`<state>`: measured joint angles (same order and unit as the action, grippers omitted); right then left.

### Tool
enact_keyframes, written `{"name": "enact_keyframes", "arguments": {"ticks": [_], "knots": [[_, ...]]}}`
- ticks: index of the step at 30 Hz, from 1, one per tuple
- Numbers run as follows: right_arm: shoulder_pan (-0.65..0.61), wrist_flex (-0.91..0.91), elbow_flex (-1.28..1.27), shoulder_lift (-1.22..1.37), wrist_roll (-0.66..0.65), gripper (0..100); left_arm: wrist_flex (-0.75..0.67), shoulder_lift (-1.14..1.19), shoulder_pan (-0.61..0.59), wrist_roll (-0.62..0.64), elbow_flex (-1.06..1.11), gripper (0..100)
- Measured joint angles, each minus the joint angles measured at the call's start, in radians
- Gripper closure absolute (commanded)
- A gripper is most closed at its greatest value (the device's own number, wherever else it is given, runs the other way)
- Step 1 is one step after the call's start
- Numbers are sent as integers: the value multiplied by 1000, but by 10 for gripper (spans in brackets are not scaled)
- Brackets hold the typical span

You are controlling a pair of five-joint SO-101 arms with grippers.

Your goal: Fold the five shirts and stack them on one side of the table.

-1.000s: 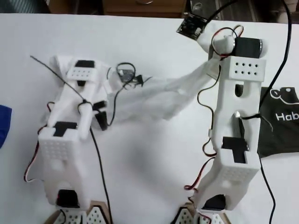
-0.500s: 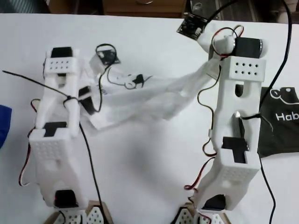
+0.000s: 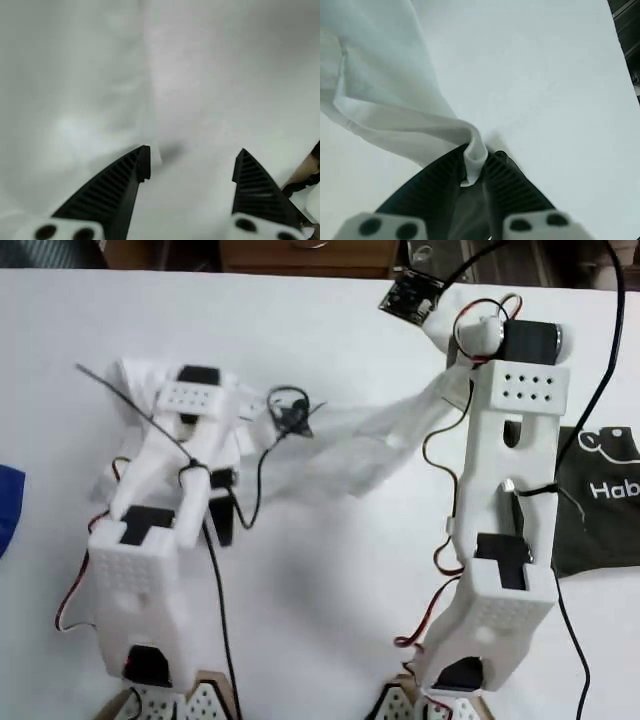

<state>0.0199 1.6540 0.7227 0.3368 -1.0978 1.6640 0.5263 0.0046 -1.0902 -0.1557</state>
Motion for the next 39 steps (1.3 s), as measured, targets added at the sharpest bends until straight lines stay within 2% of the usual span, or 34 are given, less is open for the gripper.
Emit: {"name": "enact_keyframes", "arguments": {"ticks": [7, 12, 18, 20, 24, 26, 29, 39], "knots": [[2, 0, 0, 0, 0, 978, -186, 31, -31, 0, 26, 714], [2, 0, 0, 0, 0, 978, -210, 118, -87, 26, -137, 714], [2, 0, 0, 0, 0, 978, -144, 256, -124, 31, -350, 729], [2, 0, 0, 0, 0, 978, -112, 293, -135, 31, -422, 793], [2, 0, 0, 0, 0, 978, -21, 328, -149, 32, -580, 990], [2, 0, 0, 0, 0, 978, 26, 330, -158, 34, -667, 965], [2, 0, 0, 0, 0, 978, 78, 330, -167, 64, -789, 980], [2, 0, 0, 0, 18, 978, 103, 330, -219, 187, -1022, 980]]}}
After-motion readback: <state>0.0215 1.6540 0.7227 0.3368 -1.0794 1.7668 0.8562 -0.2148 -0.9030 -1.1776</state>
